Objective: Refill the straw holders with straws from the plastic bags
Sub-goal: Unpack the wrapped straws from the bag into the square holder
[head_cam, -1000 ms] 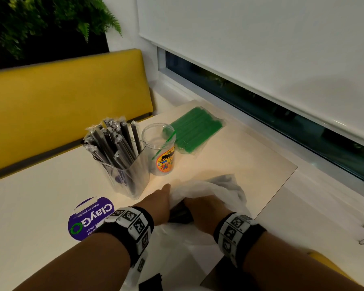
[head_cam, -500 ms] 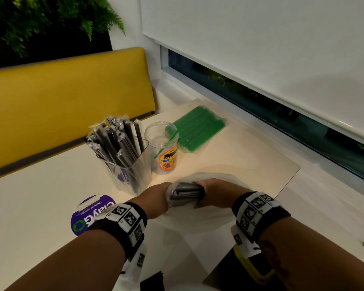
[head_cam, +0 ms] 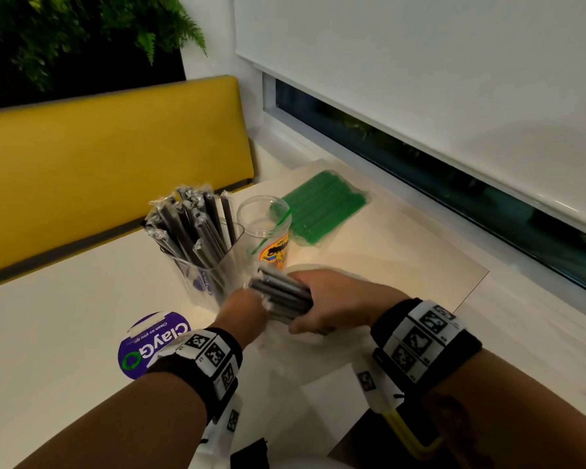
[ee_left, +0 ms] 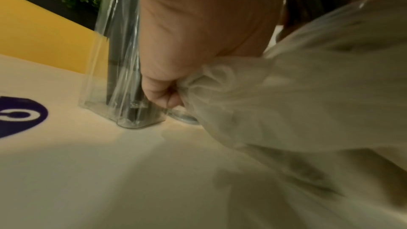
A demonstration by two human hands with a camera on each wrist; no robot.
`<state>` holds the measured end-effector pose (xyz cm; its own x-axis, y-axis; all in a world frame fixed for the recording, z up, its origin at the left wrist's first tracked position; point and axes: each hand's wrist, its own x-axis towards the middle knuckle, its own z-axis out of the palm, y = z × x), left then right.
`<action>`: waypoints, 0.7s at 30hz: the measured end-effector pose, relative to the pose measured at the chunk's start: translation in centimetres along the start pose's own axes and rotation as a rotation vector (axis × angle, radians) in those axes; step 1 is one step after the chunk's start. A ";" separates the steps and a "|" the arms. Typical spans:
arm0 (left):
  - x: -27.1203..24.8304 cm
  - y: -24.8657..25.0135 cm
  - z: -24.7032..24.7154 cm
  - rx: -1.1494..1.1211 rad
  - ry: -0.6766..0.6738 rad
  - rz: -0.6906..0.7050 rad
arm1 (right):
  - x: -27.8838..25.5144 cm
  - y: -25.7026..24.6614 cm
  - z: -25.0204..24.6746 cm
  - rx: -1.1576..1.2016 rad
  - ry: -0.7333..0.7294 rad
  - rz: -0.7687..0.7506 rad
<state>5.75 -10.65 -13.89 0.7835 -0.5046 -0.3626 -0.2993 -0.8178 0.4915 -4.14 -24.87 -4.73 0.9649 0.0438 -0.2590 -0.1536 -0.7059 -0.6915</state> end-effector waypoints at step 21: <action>-6.3 -1.3 -5.7 -0.247 1.082 0.468 | 1.9 -11.8 -8.0 0.644 1.060 -0.388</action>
<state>4.29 -4.89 -7.75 0.7129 -0.1481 0.6855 -0.6570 -0.4827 0.5790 1.26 -22.09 8.34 0.6210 -0.6186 0.4813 0.3831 -0.2962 -0.8749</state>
